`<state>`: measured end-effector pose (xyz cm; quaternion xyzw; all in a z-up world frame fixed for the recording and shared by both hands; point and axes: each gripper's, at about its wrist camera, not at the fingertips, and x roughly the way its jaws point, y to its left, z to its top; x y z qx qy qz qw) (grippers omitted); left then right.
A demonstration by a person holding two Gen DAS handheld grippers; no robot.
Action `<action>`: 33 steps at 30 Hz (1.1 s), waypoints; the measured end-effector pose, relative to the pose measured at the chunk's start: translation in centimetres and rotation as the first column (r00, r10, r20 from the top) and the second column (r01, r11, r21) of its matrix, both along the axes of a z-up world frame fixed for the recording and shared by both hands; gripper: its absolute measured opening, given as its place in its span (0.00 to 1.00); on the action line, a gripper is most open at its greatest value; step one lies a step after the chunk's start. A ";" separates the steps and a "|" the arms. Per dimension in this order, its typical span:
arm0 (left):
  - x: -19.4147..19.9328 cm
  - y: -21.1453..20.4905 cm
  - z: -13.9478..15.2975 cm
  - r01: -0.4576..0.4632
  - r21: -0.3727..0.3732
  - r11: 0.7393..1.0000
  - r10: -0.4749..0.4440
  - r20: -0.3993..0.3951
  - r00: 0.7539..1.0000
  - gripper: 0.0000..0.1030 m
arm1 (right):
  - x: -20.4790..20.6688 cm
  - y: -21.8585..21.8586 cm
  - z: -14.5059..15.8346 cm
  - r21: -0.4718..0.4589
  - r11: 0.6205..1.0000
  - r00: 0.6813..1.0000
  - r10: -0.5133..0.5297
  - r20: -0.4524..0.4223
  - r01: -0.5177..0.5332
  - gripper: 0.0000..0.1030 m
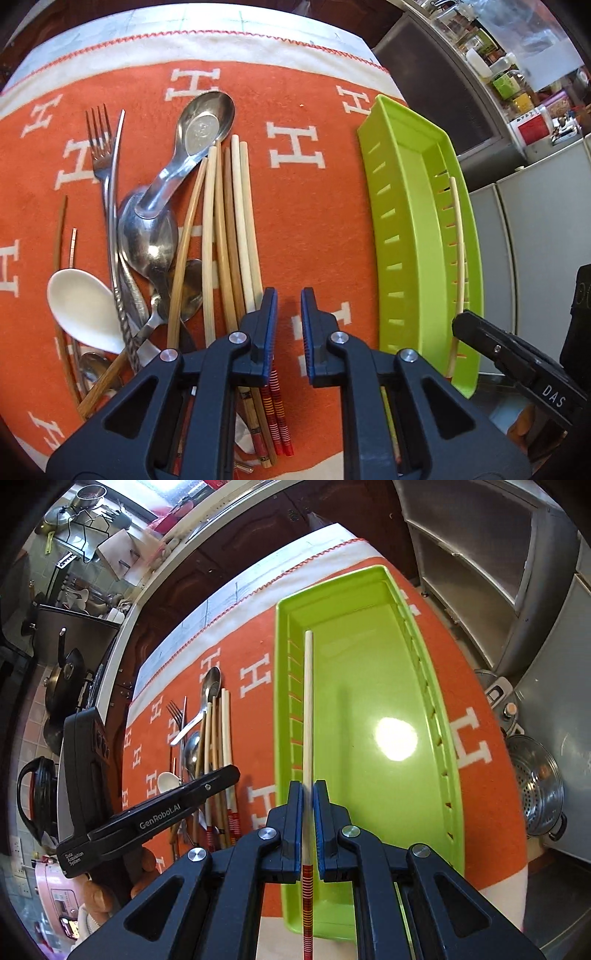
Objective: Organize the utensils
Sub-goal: 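Carry the chopstick with the right tool into the green tray and open, then grasp a red-banded chopstick from the pile with the left tool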
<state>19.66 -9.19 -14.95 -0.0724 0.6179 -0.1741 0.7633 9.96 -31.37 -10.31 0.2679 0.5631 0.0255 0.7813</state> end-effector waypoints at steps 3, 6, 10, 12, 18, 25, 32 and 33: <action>-0.4 -0.3 0.8 0.005 0.032 0.999 -0.007 0.047 0.999 0.10 | -0.1 0.0 -0.7 -0.007 1.000 1.000 -0.008 -0.006 0.008 0.05; 0.0 -0.4 0.8 0.007 0.057 0.998 -0.010 0.053 0.999 0.10 | 0.2 0.1 -0.9 -0.035 0.999 1.000 -0.024 -0.010 0.024 0.05; 0.3 -0.1 -0.1 -0.009 0.060 0.998 0.008 0.014 1.000 0.10 | 0.3 0.0 -1.2 -0.081 0.996 0.999 -0.043 -0.013 0.042 0.05; 0.4 0.0 -0.5 -0.017 0.059 0.998 0.016 0.007 1.000 0.10 | 0.6 0.0 -1.2 -0.113 0.992 0.998 -0.056 0.007 0.056 0.06; 0.3 -0.5 -0.7 -0.027 0.075 0.997 0.025 0.020 0.999 0.10 | 2.6 0.2 -1.0 -0.228 0.970 0.994 -0.072 0.081 0.088 0.09; 0.1 -0.5 -0.8 -0.049 0.078 0.996 0.047 0.023 0.999 0.10 | 3.1 0.8 -0.5 -0.225 0.970 0.992 -0.074 0.106 0.096 0.21; -0.2 -0.7 -0.7 -0.064 0.091 0.994 0.061 0.039 0.997 0.10 | 1.7 0.7 -0.1 -0.192 0.977 0.991 -0.070 0.112 0.091 0.21; -0.2 -0.7 -0.7 -0.070 0.101 0.992 0.065 0.052 0.997 0.10 | 1.5 0.6 0.0 -0.188 0.978 0.991 -0.069 0.111 0.090 0.21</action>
